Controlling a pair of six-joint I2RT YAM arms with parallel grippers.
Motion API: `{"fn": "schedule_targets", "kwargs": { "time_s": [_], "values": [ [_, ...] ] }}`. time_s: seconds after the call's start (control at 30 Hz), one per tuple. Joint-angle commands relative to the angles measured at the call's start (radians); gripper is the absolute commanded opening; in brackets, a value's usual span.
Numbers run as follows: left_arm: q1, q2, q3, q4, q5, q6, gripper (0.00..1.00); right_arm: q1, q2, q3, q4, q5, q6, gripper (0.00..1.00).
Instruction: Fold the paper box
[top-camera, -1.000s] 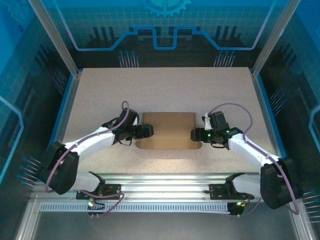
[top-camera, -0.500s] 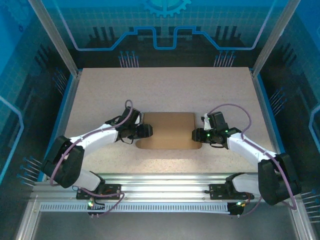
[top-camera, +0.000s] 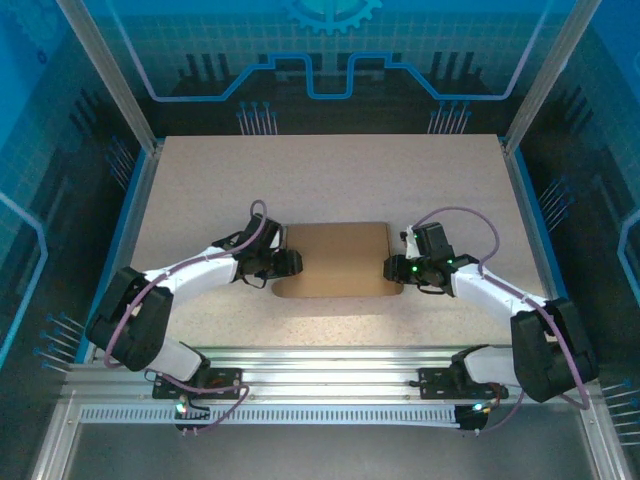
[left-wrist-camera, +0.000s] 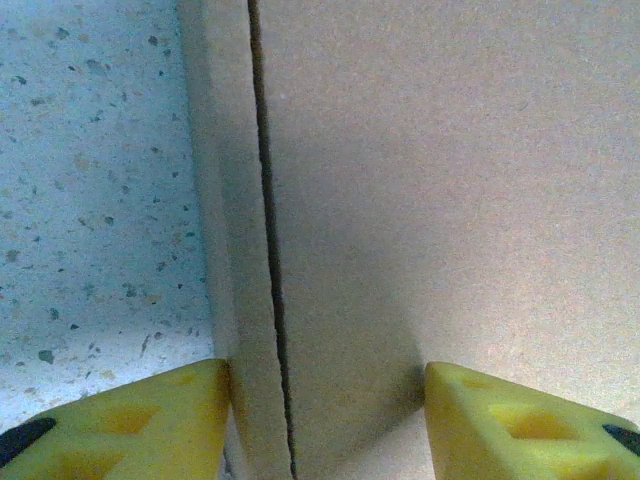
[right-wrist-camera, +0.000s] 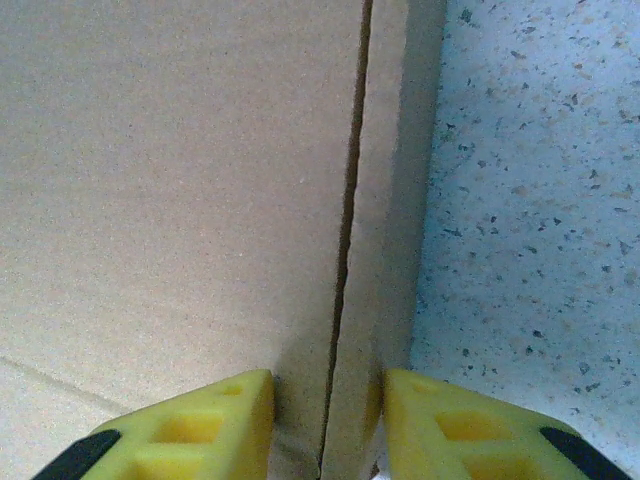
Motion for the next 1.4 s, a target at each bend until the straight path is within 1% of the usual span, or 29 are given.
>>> {"fn": "schedule_targets", "kwargs": {
  "time_s": [0.0, 0.2, 0.37, 0.4, 0.47, 0.57, 0.73, 0.87, 1.37],
  "values": [
    [0.003, 0.028, -0.01, -0.005, 0.018, 0.004, 0.52, 0.023, 0.033, -0.01, -0.061, 0.071, -0.003, 0.34],
    [0.002, 0.038, -0.018, -0.002, 0.023, -0.004, 0.5, 0.035, 0.035, -0.004, -0.081, 0.104, -0.011, 0.35],
    [0.003, 0.006, -0.014, 0.0, 0.048, -0.02, 0.51, 0.035, 0.015, 0.008, -0.085, 0.075, -0.003, 0.38],
    [0.002, -0.003, -0.009, -0.003, 0.053, -0.02, 0.52, 0.035, 0.007, 0.012, -0.087, 0.071, -0.002, 0.39],
    [0.002, -0.024, 0.003, -0.02, 0.054, -0.021, 0.6, 0.034, -0.016, 0.025, -0.099, 0.066, 0.001, 0.41],
    [0.004, -0.05, 0.019, -0.049, 0.046, -0.015, 0.63, 0.024, -0.049, 0.032, -0.115, 0.065, -0.001, 0.42],
    [0.008, -0.091, 0.029, -0.085, 0.032, -0.003, 0.63, -0.006, -0.093, 0.021, -0.111, 0.019, -0.006, 0.42],
    [0.011, -0.114, 0.023, -0.095, 0.062, 0.004, 0.63, -0.018, -0.102, 0.007, -0.084, -0.044, -0.008, 0.45],
    [0.013, -0.054, 0.023, -0.076, 0.104, -0.008, 0.62, -0.035, -0.048, -0.008, -0.05, -0.096, 0.016, 0.46]
  ]
}}
